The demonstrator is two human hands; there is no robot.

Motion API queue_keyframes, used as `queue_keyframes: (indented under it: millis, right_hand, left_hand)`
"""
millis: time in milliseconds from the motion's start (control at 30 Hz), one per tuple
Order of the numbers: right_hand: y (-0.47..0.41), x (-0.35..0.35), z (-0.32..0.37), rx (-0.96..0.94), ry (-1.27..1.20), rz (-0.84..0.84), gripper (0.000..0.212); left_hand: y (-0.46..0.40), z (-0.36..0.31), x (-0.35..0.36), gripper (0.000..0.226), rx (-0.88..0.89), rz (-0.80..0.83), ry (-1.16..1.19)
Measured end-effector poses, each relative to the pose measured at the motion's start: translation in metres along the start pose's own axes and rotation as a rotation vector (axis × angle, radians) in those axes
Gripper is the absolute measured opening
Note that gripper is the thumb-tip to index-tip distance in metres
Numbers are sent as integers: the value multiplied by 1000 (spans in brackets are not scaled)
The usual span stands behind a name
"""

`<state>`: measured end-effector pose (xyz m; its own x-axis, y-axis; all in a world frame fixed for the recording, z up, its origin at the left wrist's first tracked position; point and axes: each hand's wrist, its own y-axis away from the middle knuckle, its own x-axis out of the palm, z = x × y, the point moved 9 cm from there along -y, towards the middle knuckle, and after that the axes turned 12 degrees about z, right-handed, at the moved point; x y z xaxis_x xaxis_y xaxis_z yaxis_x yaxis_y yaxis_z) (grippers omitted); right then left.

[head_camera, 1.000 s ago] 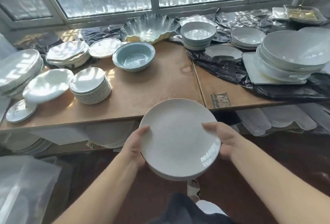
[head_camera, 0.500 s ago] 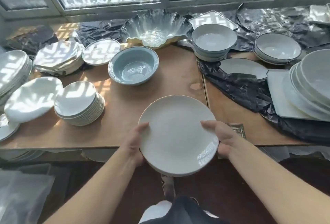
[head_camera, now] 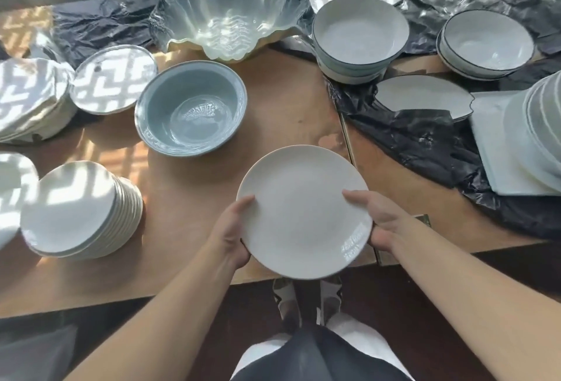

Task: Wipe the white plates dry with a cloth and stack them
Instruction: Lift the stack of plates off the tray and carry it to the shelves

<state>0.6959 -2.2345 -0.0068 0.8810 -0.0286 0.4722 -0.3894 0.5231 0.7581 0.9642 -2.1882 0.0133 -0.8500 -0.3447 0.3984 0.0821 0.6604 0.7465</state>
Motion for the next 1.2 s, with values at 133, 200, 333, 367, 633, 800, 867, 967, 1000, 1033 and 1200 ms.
queue_keyframes:
  millis: [133,200,333,367,633,800,867,967,1000,1033,1200]
  right_hand:
    - [-25,-9,9,38,-6,7,37]
    - [-34,-10,15,41,-18,11,40]
    - [-50,-13,25,32,-7,4,43]
    - [-54,-12,26,35,-9,8,42]
    - [-69,-13,17,59,-52,-7,37]
    - [-70,-16,15,48,-54,-25,40]
    - [-69,-16,14,42,-57,-30,40]
    - [-68,-14,12,28,-69,-21,37]
    - [-67,-13,12,24,-73,-23,36]
    - [-67,-12,13,21,-77,-26,36]
    - [-65,-12,14,14,-62,-44,34]
  left_hand:
    - [-25,-2,0,25,-21,-32,10]
    - [-33,-5,0,24,-19,-44,18]
    - [-50,-10,0,25,-22,-50,36]
    - [-53,-11,-1,25,-21,-49,39]
    - [-71,-11,-9,29,-57,-43,63]
    - [-75,-5,-13,36,-75,-37,93]
    - [-75,-3,-14,38,-80,-42,97]
    - [-77,0,-13,40,-84,-25,107]
    - [-77,1,-13,40,-87,-18,111]
    - [-78,2,-13,40,-89,-16,111]
    - [-78,3,-18,31,-95,-48,73]
